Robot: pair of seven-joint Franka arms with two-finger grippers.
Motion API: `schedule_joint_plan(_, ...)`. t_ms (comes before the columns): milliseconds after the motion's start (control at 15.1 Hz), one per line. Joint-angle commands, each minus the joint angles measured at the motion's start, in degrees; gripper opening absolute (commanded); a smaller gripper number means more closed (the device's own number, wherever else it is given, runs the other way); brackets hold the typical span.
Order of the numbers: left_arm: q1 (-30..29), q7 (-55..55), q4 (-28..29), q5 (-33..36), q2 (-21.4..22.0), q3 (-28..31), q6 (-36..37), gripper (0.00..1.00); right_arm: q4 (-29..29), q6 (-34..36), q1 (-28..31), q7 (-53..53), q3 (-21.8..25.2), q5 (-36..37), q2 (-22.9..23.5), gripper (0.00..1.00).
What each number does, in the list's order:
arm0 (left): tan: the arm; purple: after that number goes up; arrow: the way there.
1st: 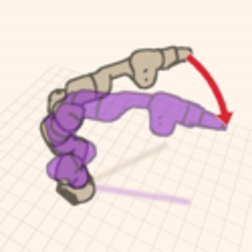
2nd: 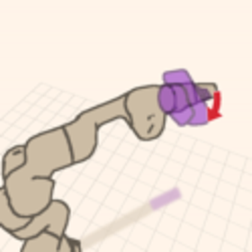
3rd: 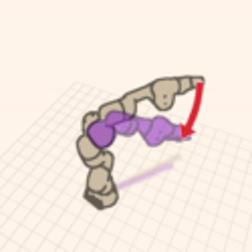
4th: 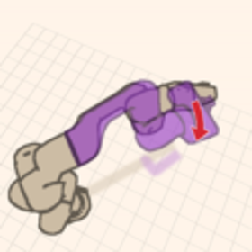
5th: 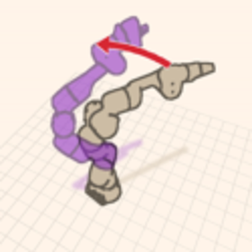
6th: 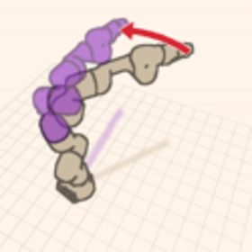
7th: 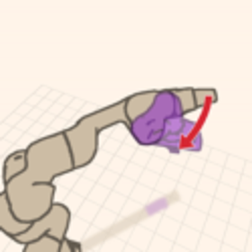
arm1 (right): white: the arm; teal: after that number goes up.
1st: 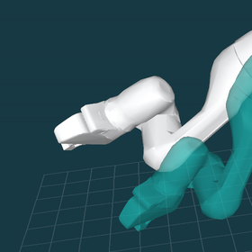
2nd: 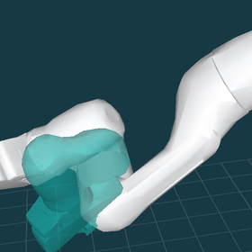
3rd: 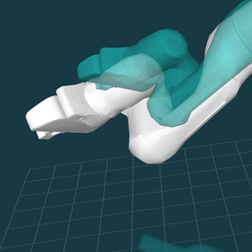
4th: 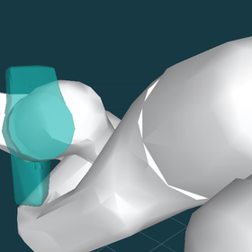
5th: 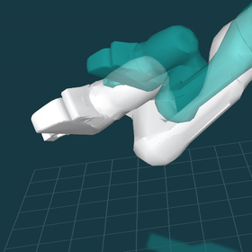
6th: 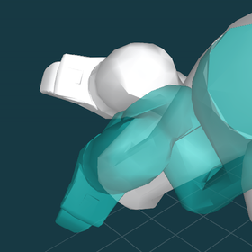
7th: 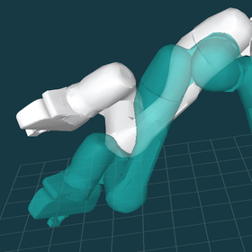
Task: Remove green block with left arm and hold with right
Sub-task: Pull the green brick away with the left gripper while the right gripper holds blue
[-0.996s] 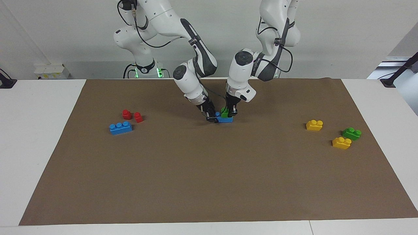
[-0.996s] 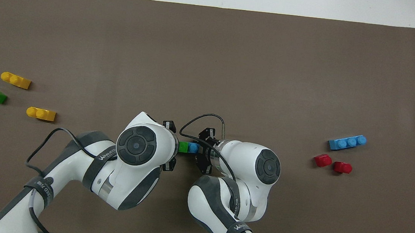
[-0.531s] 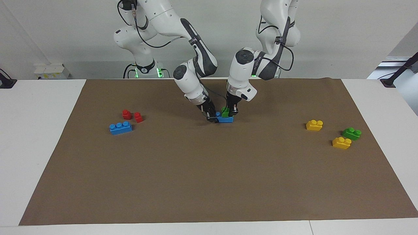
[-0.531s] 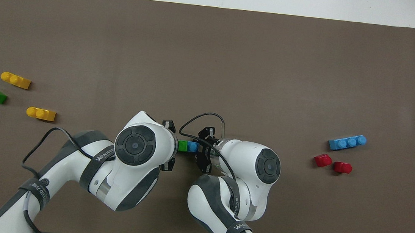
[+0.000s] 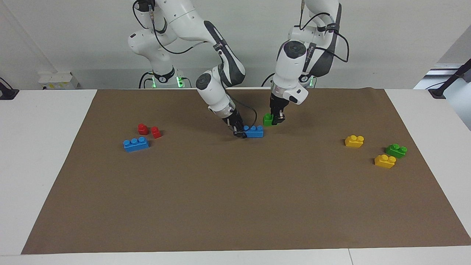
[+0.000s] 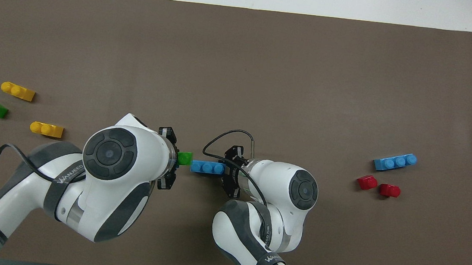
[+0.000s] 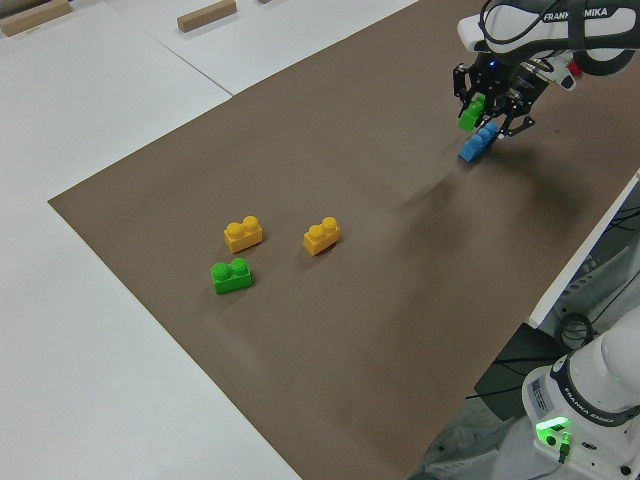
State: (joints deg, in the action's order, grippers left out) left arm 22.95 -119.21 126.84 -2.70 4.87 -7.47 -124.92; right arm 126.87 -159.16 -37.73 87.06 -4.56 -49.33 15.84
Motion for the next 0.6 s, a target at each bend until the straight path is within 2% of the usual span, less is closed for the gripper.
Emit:
schedule_joint_plan(0, -4.6, 6.2, 0.3, 0.8, 0.8, -0.3, 1.5, 0.00, -0.1, 1.3, 1.1, -2.9, -0.1, -2.0, -0.3, 0.00)
schedule_joint_plan(332, -15.0, 26.1, 0.3, 0.8, 0.6, -0.2, 2.0, 0.00, -0.5, 17.8, 15.3, -12.7, 0.3, -0.8, -7.8, 0.00)
schedule_joint_plan(531, -21.5, 38.7, 0.3, 0.8, 0.4, -0.2, 1.4, 0.00, -2.5, 27.2, 25.3, -18.7, 0.3, 2.1, -8.9, 0.00)
